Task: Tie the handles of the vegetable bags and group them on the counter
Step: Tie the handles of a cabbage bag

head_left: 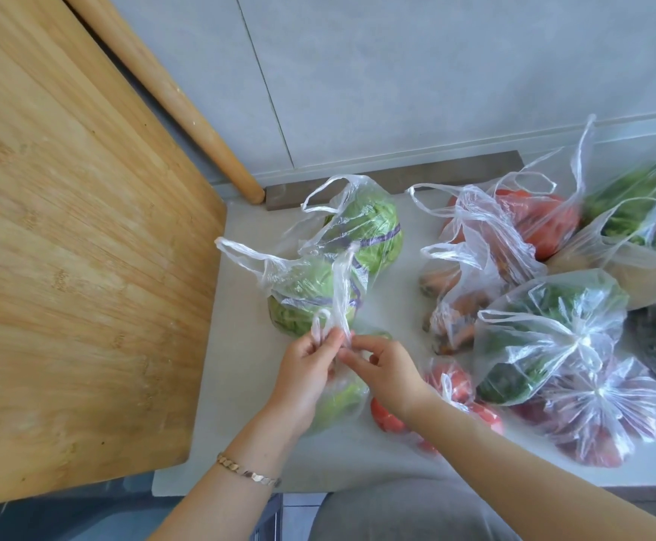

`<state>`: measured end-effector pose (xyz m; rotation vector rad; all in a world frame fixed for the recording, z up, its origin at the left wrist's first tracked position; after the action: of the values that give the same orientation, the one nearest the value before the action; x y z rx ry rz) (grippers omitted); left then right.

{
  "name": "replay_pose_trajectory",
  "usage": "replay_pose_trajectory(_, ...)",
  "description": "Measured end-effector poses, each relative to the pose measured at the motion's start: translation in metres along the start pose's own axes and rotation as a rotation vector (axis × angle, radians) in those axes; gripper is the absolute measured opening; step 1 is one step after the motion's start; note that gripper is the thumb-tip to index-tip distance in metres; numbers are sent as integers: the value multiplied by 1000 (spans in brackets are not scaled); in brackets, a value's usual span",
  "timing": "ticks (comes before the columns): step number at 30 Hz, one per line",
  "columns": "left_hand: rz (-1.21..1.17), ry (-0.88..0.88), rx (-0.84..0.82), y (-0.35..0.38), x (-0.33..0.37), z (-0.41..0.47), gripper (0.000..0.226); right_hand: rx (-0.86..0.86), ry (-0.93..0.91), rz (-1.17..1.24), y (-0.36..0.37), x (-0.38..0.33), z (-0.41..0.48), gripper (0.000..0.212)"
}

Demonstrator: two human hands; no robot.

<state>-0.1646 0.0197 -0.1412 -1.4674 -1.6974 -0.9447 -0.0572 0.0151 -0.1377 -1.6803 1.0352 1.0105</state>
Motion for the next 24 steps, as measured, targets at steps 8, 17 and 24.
replay_pose_trajectory(8, -452, 30, 120, -6, 19, 2, 40, 47, 141, -220, 13, 13, 7, 38)
replay_pose_trajectory(17, -161, -39, -140, 34, 19, 12, 39, -140, -117, -350, 16, 9, -7, 49)
replay_pose_trajectory(24, 813, 144, -335, 14, 1, 2, 25, -27, 251, 407, 2, 29, -8, 22)
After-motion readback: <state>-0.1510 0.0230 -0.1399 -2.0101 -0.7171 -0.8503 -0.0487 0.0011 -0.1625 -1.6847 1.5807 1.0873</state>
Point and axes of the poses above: each hand's wrist, its own z-axis towards the middle knuckle, its own y-axis out of the palm, x = y × z, the point moved 6 cm from there along z, towards the middle knuckle, and after that the axes turned 6 degrees about -z, right-handed, at the moved point
